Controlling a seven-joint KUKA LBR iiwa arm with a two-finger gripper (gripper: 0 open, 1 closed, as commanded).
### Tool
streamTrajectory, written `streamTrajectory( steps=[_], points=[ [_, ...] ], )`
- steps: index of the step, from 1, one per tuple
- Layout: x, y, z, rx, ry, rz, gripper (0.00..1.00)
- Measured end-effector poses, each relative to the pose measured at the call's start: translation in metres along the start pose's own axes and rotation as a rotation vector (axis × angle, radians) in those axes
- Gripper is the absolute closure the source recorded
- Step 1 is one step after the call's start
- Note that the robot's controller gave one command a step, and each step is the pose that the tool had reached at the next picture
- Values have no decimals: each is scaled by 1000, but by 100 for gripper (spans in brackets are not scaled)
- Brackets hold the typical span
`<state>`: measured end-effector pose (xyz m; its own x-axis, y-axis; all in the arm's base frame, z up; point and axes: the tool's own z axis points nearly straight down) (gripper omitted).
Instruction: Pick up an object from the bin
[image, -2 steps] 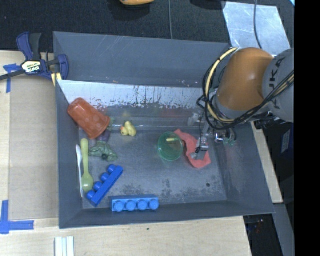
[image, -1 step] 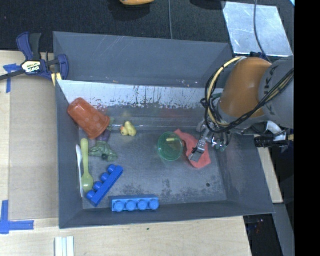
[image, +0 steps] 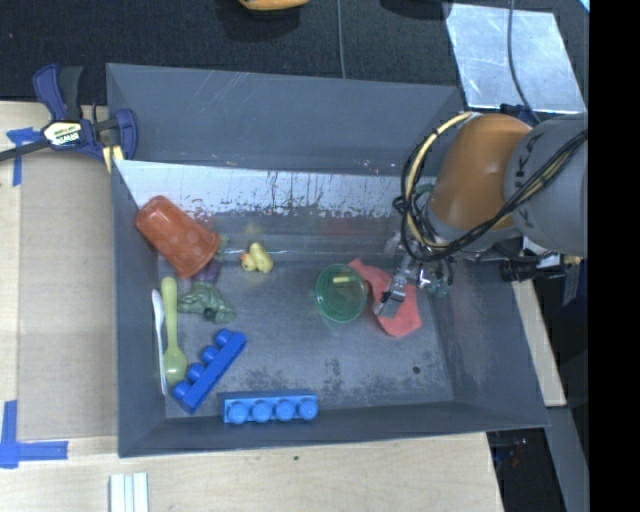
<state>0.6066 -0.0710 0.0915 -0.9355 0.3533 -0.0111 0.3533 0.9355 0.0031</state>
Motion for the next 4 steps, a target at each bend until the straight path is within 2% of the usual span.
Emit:
streamTrajectory(
  steps=[1,2,3,4],
  points=[
    [9,-26,20,2,1,-4,0],
    [-2,-18,20,-1,-9,-132,100],
    [-2,-18,19,-1,-9,-132,100],
    [-1,-18,-49,-1,-2,-139,100]
  ],
)
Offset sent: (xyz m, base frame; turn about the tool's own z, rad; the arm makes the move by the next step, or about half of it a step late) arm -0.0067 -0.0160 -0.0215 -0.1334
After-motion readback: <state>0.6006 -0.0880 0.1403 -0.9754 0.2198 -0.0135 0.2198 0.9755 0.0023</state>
